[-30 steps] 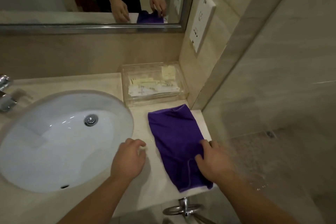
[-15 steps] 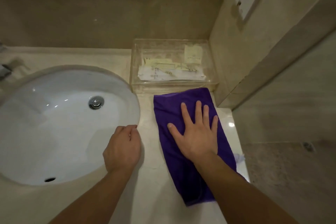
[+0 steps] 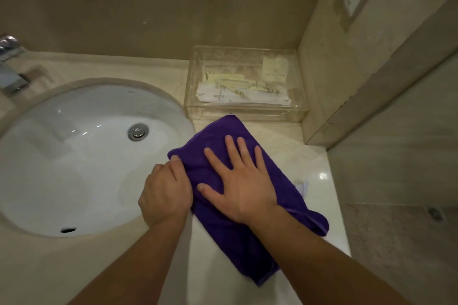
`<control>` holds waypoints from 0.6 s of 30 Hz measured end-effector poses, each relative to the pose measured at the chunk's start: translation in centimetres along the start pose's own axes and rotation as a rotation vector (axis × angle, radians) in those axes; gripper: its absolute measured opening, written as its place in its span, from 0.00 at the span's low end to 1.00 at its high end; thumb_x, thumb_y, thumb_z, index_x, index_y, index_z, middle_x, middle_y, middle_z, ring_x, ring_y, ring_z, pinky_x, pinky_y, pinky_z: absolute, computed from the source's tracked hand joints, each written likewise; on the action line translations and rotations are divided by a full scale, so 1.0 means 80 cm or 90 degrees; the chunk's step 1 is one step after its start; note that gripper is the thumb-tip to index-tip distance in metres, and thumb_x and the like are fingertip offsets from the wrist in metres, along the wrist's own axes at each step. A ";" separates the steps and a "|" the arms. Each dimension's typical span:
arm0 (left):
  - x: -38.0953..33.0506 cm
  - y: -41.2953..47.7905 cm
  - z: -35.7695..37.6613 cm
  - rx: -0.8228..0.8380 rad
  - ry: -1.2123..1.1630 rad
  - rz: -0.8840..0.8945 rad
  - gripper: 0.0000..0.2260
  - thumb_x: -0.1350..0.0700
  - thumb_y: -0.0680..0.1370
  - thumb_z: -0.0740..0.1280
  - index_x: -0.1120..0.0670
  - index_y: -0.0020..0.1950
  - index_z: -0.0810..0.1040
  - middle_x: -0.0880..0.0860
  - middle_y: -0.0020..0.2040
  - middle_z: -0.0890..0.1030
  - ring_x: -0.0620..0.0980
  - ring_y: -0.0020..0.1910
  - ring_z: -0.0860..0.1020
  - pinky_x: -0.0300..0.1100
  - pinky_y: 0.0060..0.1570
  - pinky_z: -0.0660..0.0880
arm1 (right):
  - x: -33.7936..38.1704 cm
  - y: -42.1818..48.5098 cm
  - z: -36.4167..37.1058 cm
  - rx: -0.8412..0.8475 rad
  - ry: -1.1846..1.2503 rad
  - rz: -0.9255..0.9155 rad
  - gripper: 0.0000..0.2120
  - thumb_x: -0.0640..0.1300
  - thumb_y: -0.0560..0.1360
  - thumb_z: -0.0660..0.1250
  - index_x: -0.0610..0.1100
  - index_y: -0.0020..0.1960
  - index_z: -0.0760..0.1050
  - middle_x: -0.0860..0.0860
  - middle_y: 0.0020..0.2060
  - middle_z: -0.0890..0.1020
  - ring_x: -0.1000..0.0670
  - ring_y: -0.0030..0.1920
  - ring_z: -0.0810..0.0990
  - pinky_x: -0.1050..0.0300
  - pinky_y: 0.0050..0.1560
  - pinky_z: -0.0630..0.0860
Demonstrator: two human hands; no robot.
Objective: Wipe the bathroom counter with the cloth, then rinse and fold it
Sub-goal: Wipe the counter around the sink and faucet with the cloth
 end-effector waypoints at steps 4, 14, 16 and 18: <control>-0.008 -0.005 0.001 0.009 0.051 0.098 0.26 0.41 0.83 0.43 0.55 0.46 0.75 0.53 0.45 0.74 0.53 0.44 0.72 0.49 0.45 0.67 | -0.029 0.003 -0.010 0.003 0.010 -0.022 0.36 0.75 0.76 0.42 0.65 0.79 0.38 0.54 0.81 0.37 0.49 0.80 0.34 0.43 0.78 0.33; -0.011 -0.008 0.006 0.046 0.106 0.146 0.28 0.39 0.80 0.41 0.53 0.50 0.77 0.51 0.46 0.74 0.53 0.46 0.71 0.48 0.45 0.65 | -0.149 -0.050 -0.028 -0.006 -0.031 0.039 0.34 0.73 0.75 0.37 0.67 0.79 0.40 0.58 0.80 0.40 0.54 0.80 0.40 0.54 0.78 0.37; -0.011 -0.008 0.007 0.051 0.099 0.144 0.27 0.39 0.80 0.42 0.52 0.48 0.75 0.49 0.45 0.72 0.52 0.45 0.69 0.48 0.45 0.65 | -0.149 -0.062 -0.024 -0.042 -0.012 0.100 0.33 0.71 0.75 0.36 0.66 0.79 0.43 0.57 0.81 0.45 0.54 0.81 0.43 0.53 0.79 0.40; -0.008 -0.006 0.007 0.058 0.084 0.127 0.23 0.40 0.81 0.44 0.51 0.44 0.72 0.49 0.44 0.73 0.53 0.46 0.70 0.48 0.45 0.65 | -0.143 -0.075 -0.018 -0.070 0.005 0.174 0.33 0.69 0.76 0.36 0.63 0.80 0.44 0.57 0.81 0.47 0.53 0.81 0.45 0.51 0.80 0.42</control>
Point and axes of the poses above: each hand's wrist, its own y-axis towards the middle knuckle, its own z-axis out of the palm, x = y × z, the point moved 6 cm from there along y, towards the middle knuckle
